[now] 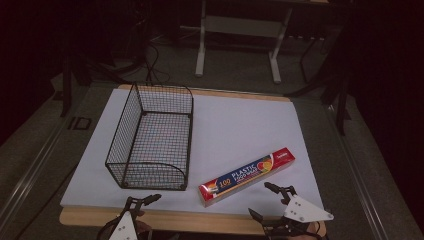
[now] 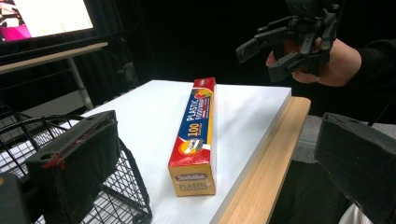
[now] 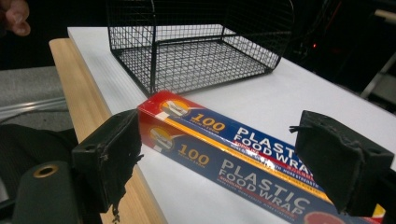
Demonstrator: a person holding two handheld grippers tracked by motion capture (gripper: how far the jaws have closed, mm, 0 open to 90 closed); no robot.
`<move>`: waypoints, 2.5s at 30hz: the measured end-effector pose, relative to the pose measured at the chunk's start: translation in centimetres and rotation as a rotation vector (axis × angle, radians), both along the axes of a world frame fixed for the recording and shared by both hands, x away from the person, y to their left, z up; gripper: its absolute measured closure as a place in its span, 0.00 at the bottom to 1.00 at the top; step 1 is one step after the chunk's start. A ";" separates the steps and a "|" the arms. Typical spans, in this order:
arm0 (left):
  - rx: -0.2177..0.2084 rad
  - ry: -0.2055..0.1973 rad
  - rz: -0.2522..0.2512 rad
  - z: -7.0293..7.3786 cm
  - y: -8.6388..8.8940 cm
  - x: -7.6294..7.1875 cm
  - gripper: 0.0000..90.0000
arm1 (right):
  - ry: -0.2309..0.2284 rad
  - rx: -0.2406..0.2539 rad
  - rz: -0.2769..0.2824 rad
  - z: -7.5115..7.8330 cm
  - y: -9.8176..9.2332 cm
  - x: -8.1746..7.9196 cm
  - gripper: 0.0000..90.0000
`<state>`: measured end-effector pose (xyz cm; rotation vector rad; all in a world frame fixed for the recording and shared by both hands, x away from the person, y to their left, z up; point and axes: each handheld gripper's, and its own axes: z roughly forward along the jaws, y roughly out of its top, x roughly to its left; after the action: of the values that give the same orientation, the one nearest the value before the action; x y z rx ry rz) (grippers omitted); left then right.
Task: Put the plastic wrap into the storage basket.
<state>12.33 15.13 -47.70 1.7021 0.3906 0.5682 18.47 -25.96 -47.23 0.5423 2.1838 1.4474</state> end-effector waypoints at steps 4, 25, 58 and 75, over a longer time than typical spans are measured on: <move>-0.003 0.001 0.005 0.0 0.1 0.0 0.01 | -0.009 -0.003 0.017 -0.1 0.1 0.1 0.16; -0.020 0.022 0.013 -0.3 0.6 0.4 0.01 | 0.124 -0.073 0.098 -0.3 1.3 1.6 0.12; -0.017 0.020 -0.017 -0.3 0.4 0.4 0.01 | 0.177 -0.648 0.143 1.0 2.2 8.7 0.11; 0.002 0.006 -0.010 -0.4 0.3 0.3 0.01 | 0.188 -0.918 0.199 2.8 4.1 11.0 0.14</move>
<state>12.66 15.43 -48.07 1.7074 0.3856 0.5562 29.48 -21.82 -44.43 0.1268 2.7758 0.3427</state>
